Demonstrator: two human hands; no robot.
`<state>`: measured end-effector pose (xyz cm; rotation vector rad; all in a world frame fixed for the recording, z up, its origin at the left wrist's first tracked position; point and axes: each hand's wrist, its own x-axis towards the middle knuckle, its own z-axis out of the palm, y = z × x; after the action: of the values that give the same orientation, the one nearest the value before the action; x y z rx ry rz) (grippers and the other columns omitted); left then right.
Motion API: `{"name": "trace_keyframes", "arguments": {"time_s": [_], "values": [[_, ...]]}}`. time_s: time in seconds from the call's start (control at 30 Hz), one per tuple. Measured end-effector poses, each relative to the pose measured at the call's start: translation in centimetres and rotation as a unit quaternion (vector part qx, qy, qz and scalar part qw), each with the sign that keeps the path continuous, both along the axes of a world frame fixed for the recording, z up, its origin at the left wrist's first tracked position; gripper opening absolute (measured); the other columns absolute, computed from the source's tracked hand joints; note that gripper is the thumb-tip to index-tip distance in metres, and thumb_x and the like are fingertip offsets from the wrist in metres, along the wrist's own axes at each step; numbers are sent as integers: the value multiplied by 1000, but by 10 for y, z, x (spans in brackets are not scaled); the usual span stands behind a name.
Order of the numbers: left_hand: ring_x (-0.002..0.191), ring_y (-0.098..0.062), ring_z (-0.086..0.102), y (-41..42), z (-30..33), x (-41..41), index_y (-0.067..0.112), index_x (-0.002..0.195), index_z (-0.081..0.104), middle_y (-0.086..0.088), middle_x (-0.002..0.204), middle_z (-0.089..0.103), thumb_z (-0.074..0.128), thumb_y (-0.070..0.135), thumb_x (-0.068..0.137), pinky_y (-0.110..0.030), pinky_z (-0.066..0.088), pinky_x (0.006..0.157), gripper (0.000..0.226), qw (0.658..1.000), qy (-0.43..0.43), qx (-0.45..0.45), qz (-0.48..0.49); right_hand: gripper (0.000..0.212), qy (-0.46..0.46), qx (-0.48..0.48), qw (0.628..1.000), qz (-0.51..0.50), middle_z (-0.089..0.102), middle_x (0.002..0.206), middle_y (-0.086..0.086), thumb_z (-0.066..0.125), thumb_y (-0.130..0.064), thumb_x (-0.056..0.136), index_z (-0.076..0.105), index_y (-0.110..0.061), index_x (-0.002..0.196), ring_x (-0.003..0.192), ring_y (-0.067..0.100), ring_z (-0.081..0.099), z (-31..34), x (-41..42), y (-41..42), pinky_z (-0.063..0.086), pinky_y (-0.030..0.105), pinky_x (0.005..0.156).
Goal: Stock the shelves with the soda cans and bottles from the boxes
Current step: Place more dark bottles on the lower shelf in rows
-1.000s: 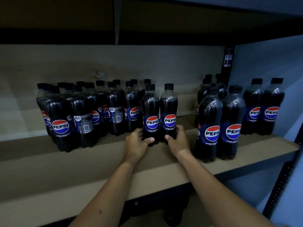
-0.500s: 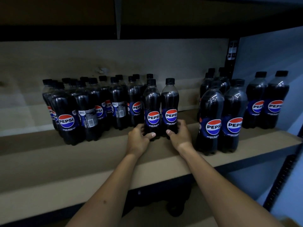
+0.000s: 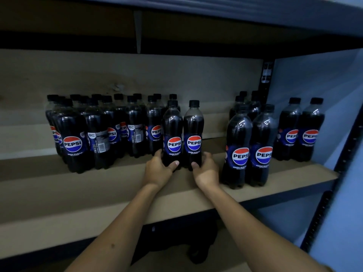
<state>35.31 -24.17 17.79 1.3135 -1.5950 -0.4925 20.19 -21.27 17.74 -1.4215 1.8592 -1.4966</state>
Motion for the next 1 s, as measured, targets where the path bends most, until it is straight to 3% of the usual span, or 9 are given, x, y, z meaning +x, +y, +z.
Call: {"name": "trace_keyframes", "arguments": {"time_s": [0.13,0.2,0.27,0.37,0.53,0.67,0.8,0.93,1.0], "values": [[108,-15,63,9,17,9,8,137,50,-4,115,67,77,30,82,-24,49,91,65,998,45,-25,-22,49,186,4,982,24,49,131,10,61,-6,85,45,-7,131,120,26,50,19,3,28,42,31,98],[101,-8,64,12,38,18,8,131,56,3,107,68,74,31,85,-13,48,85,55,997,45,-65,-26,54,234,-15,972,28,47,130,9,60,-4,82,44,-10,133,116,27,53,43,3,40,47,33,95],[92,-3,64,11,69,26,10,124,62,9,96,68,71,31,88,-6,46,77,42,992,49,-111,-16,53,268,-36,962,39,53,119,7,59,-4,81,46,-12,131,105,28,58,75,2,49,52,38,85],[92,-11,67,-4,121,34,9,115,66,3,94,70,67,26,91,-19,50,82,30,986,59,-154,-4,34,316,-45,945,74,56,94,5,54,-9,89,50,-12,123,83,26,59,131,-1,54,48,32,69],[92,-23,67,-40,192,44,4,96,73,-11,99,73,54,21,86,-19,42,74,27,970,-143,-197,9,24,370,-61,921,104,66,109,9,51,-18,93,61,-15,115,99,29,63,214,-3,24,54,40,88],[100,-30,65,-71,220,56,3,95,74,-11,110,71,47,22,90,-30,49,81,33,925,-353,-135,21,17,419,-68,891,164,67,106,7,55,-14,91,66,-12,104,98,25,63,262,1,-20,54,38,89],[104,-29,63,-103,230,70,6,94,73,-10,112,69,60,19,90,-25,45,83,19,941,-322,-106,-18,20,438,-44,874,205,66,109,13,55,-12,93,66,-1,105,100,27,62,285,12,-77,53,42,91],[101,-23,63,-135,239,67,8,101,72,-8,117,67,52,21,94,-20,40,78,25,938,-338,-71,-18,29,479,43,852,207,61,121,18,55,-15,94,62,2,117,108,32,60,278,19,-152,52,45,95],[112,-26,59,-153,245,60,7,110,70,-9,126,62,51,19,97,-23,43,85,26,937,-343,-63,-24,33,507,92,831,209,60,126,14,59,-19,93,60,-2,122,111,30,59,269,22,-184,52,45,97]]}}
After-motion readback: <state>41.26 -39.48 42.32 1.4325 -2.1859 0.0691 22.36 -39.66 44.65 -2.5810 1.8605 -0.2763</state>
